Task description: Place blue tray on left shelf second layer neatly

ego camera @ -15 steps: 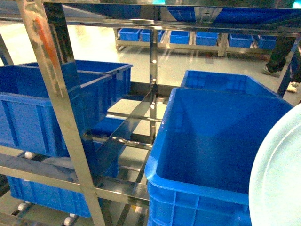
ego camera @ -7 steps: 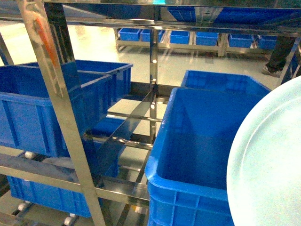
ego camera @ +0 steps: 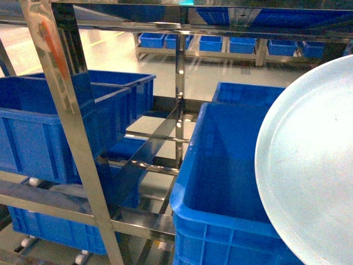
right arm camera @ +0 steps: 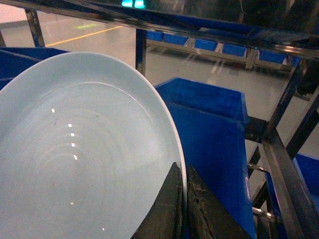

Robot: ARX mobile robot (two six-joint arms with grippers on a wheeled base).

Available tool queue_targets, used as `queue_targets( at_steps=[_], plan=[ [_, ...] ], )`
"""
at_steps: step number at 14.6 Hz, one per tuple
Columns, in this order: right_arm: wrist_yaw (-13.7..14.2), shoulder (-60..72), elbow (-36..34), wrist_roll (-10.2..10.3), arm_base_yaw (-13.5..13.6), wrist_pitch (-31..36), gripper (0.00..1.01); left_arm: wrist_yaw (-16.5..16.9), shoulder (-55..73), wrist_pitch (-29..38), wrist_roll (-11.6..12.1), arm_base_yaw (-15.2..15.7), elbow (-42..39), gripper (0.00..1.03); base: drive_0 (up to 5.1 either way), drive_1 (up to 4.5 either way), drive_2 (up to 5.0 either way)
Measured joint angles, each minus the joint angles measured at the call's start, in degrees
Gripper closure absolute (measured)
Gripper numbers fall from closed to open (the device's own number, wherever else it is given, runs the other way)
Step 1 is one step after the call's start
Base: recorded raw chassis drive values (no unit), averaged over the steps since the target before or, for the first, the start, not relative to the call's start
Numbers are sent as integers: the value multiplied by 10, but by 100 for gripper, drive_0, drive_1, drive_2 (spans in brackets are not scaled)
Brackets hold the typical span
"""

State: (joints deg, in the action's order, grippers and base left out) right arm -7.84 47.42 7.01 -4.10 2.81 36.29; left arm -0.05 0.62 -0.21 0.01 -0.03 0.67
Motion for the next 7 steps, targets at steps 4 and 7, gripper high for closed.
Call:
queue_targets(
  at_steps=[4, 7],
  plan=[
    [17, 218, 33, 7, -28, 170, 99, 0, 0, 0, 0, 0, 0, 5, 0, 0, 0],
    [32, 278, 50, 12, -24, 212, 99, 0, 0, 0, 0, 0, 0, 5, 0, 0, 0]
  ],
)
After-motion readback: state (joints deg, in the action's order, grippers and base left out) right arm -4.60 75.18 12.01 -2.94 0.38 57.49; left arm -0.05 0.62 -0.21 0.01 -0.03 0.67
